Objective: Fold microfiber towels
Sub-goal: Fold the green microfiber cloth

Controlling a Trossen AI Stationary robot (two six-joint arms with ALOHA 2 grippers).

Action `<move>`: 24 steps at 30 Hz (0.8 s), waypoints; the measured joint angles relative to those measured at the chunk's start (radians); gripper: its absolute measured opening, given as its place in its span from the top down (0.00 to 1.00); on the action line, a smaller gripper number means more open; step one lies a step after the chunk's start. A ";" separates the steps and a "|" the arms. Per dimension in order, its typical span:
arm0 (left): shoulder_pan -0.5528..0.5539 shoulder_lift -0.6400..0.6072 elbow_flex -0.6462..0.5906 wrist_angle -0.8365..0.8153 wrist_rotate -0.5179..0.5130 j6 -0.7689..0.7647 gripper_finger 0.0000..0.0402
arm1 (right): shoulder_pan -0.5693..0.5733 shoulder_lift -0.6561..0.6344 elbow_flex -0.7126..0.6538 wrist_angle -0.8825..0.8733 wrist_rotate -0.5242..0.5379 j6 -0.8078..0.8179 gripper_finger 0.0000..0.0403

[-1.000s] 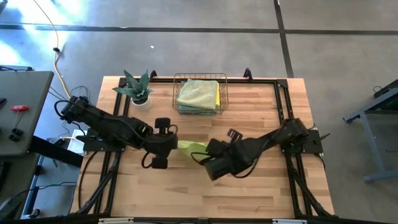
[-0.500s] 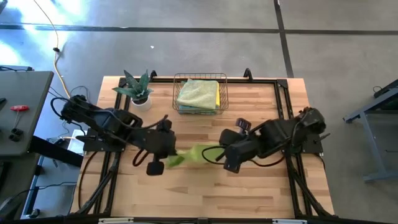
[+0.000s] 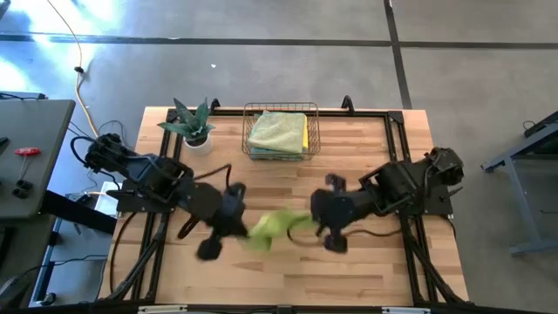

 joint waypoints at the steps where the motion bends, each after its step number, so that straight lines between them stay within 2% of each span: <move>1: -0.008 0.000 0.000 0.016 0.034 0.012 1.00 | 0.005 0.000 0.000 0.028 -0.021 -0.032 1.00; 3: -0.021 0.000 0.000 0.012 -0.026 0.016 1.00 | 0.012 -0.001 0.000 0.045 0.026 -0.050 1.00; 6: -0.018 0.000 0.000 -0.065 -0.302 -0.041 1.00 | 0.001 -0.005 0.000 -0.023 0.246 0.020 1.00; 7: -0.016 0.000 0.000 -0.091 -0.371 -0.077 1.00 | -0.004 -0.006 0.000 -0.054 0.301 0.059 1.00; 8: -0.012 -0.001 0.000 -0.105 -0.386 -0.107 1.00 | -0.012 -0.007 0.000 -0.078 0.309 0.090 1.00; 9: -0.006 -0.002 0.000 -0.103 -0.340 -0.118 1.00 | -0.020 -0.009 0.000 -0.080 0.253 0.092 1.00; 12: 0.003 0.005 -0.001 -0.063 0.009 -0.063 1.00 | -0.040 -0.011 0.000 -0.014 -0.099 -0.046 1.00; 13: -0.001 0.012 0.000 -0.039 0.098 -0.033 1.00 | -0.038 -0.010 0.000 0.012 -0.175 -0.103 1.00; 14: -0.007 0.019 0.000 -0.026 0.146 -0.006 1.00 | -0.036 -0.010 0.000 0.034 -0.198 -0.142 1.00; 16: -0.018 0.025 -0.001 -0.037 0.123 0.035 1.00 | -0.036 -0.010 0.000 0.048 -0.128 -0.157 1.00; 17: -0.019 0.025 -0.001 -0.056 0.056 0.044 1.00 | -0.043 -0.011 0.000 0.033 -0.041 -0.135 1.00; 19: -0.014 0.023 -0.001 -0.107 -0.142 0.041 1.00 | -0.063 -0.013 0.000 -0.024 0.189 -0.038 1.00; 20: -0.009 0.023 -0.001 -0.135 -0.250 0.024 1.00 | -0.074 -0.015 0.000 -0.054 0.273 0.019 1.00; 21: -0.004 0.024 -0.001 -0.160 -0.342 0.000 1.00 | -0.087 -0.017 0.000 -0.079 0.306 0.067 1.00; 22: 0.003 0.024 -0.001 -0.175 -0.382 -0.019 1.00 | -0.102 -0.018 0.000 -0.087 0.265 0.082 1.00; 23: 0.011 0.023 -0.001 -0.174 -0.359 -0.020 1.00 | -0.116 -0.019 0.000 -0.078 0.157 0.069 1.00; 24: 0.021 0.022 -0.001 -0.164 -0.269 0.002 1.00 | -0.127 -0.018 0.000 -0.061 0.010 0.037 1.00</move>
